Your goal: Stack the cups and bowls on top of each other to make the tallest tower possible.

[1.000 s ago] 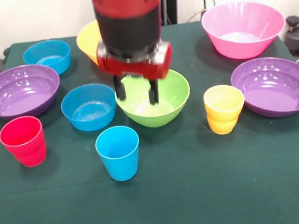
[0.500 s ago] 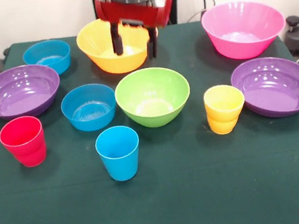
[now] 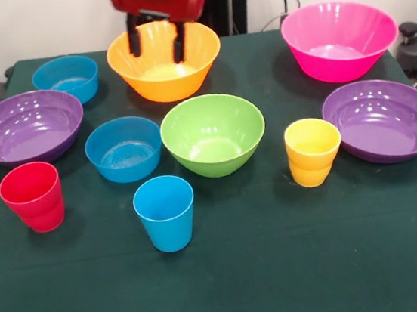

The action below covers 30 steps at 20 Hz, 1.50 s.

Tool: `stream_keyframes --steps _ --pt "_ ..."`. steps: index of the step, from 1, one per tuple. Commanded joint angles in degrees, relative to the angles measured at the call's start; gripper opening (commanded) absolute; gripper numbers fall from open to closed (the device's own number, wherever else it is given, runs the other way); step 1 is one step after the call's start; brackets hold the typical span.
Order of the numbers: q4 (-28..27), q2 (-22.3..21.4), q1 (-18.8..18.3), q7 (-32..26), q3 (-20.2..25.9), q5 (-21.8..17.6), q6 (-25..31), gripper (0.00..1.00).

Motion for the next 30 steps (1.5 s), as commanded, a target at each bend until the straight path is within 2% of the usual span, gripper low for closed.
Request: stream_keyframes --steps 1,9,14,30 --pt "7.40 3.60 -3.23 -12.63 2.10 -8.97 -7.99 1.00" --pt "5.66 6.71 -5.79 -13.07 4.56 -12.32 -10.69 1.00" --pt "7.05 7.26 -6.95 -12.49 5.63 -13.08 -12.75 1.00" --pt "9.68 10.85 -7.05 -5.97 5.06 -15.72 -21.88 1.00"
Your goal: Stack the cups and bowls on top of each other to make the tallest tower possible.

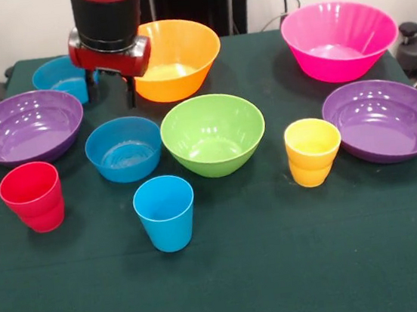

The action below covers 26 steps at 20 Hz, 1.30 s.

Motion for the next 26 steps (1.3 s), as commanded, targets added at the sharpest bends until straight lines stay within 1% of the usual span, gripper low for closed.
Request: stream_keyframes --steps 1,3,4,8,13,17,18,19,20,22,26 --pt "3.99 4.28 0.79 -5.53 4.05 -4.95 -6.64 1.00" --pt "5.05 4.48 0.71 -4.68 3.59 -5.09 -8.33 1.00" --pt "6.39 3.78 0.54 -4.38 3.29 -5.15 -9.10 1.00" --pt "9.11 3.48 0.41 -2.95 1.43 -6.60 -12.97 1.00" --pt "10.99 4.33 0.07 -1.65 -0.39 -8.02 -16.57 1.00" --pt "9.86 5.66 -0.03 -1.71 -1.04 -8.38 -16.38 1.00" --pt "8.51 6.18 0.09 -2.13 -0.84 -7.96 -15.18 1.00" --pt "8.29 6.23 0.07 -2.32 -1.01 -7.86 -14.49 1.00" --pt "6.23 7.57 -0.18 -2.97 -0.86 -7.85 -13.71 1.00" --pt "4.65 8.16 -0.40 -3.48 -0.78 -7.86 -12.96 1.00" --pt "2.47 10.72 -1.24 -4.25 -0.62 -8.61 -13.74 1.00"
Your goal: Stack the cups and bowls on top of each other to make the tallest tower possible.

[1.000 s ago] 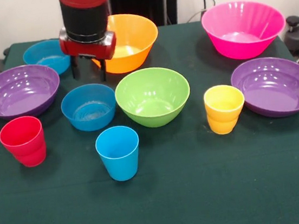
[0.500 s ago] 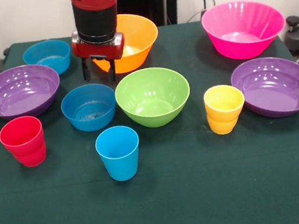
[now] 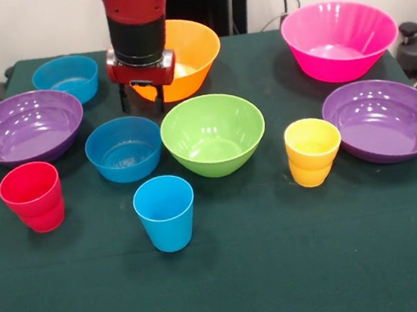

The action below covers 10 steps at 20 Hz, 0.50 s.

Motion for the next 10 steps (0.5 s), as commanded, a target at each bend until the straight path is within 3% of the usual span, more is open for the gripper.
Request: stream_keyframes --steps 1,7,10 --pt "-5.09 5.32 -1.07 -4.43 1.25 -4.74 -0.81 1.00" --pt "-6.57 8.06 -2.71 -4.51 1.78 -6.38 -3.64 1.00" --pt "-4.52 7.32 -2.91 -2.71 0.31 -7.16 -5.82 1.00"
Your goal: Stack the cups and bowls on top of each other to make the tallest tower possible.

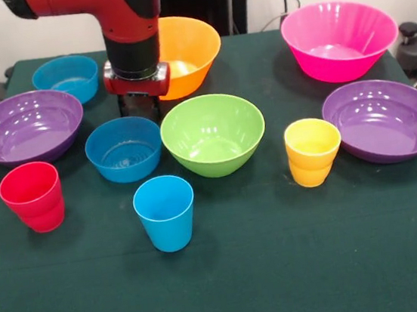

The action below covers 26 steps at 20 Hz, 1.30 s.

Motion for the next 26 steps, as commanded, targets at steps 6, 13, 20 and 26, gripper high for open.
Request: stream_keyframes --steps 6,13,20,26 --pt "-1.77 2.51 -2.53 -3.42 0.85 -5.67 -4.90 1.00" --pt "-0.47 0.08 -3.54 -3.49 2.24 -2.65 -0.81 1.00" --pt "2.89 -6.86 -3.91 -2.44 3.92 3.74 6.29 1.00" --pt "4.10 -9.52 -5.03 -2.88 5.70 7.19 8.99 1.00"
